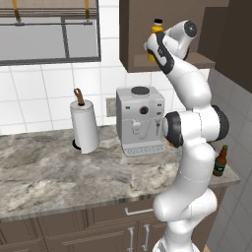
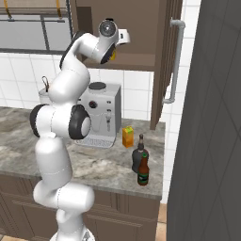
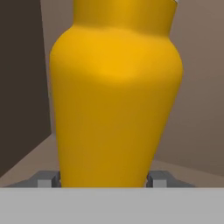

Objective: Sort all alcoholic drinks to one cabinet, and non-alcoholic drinks to the other.

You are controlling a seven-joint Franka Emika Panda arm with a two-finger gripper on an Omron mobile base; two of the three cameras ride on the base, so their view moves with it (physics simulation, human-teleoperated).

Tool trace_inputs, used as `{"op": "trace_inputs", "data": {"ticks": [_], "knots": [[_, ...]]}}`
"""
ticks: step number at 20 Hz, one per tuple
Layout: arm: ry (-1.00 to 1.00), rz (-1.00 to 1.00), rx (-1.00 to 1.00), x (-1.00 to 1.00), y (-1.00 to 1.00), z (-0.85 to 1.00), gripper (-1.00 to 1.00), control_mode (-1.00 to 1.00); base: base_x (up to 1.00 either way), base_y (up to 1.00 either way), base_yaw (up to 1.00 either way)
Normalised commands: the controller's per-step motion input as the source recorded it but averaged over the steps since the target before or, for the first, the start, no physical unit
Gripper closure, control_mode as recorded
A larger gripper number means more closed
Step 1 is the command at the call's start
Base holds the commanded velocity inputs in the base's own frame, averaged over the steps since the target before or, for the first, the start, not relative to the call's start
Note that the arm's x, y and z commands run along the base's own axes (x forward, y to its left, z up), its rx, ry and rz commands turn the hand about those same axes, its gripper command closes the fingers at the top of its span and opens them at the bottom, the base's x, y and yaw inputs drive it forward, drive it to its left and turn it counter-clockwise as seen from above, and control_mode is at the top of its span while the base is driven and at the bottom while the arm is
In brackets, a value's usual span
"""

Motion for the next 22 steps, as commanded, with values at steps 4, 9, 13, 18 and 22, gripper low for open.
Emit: {"op": "trace_inputs", "data": {"ticks": [4,9,13,18,22], "knots": [[0.00,0.00,-0.02,0.23,0.00,-0.15,1.00,-1.00,0.00,0.00,0.00],[0.00,0.00,-0.02,0.23,0.00,-0.14,1.00,-1.00,0.00,0.00,0.00],[0.00,0.00,-0.01,0.20,0.00,-0.15,1.00,-1.00,0.00,0.00,0.00],[0.00,0.00,0.00,0.13,0.00,-0.15,1.00,-1.00,0.00,0.00,0.00],[0.00,0.00,0.00,0.09,0.00,-0.17,1.00,-1.00,0.00,0.00,0.00]]}}
